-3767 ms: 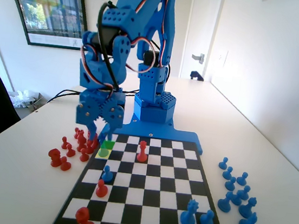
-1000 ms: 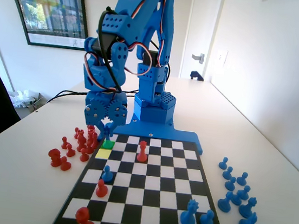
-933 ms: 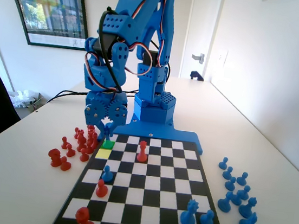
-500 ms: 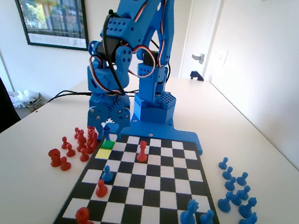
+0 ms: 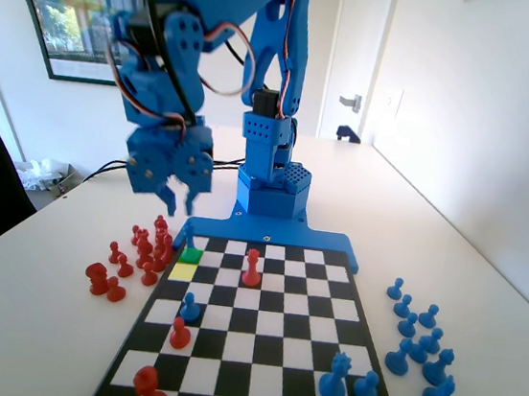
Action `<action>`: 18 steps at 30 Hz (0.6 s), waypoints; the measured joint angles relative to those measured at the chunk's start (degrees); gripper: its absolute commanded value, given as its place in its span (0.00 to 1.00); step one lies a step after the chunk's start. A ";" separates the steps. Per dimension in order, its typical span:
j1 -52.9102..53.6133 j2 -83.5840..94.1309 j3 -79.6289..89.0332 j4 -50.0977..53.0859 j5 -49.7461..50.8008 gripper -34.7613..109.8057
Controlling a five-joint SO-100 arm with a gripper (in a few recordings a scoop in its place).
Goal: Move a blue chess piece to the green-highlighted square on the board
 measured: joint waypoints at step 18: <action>-20.21 42.01 -2.20 26.02 19.69 0.25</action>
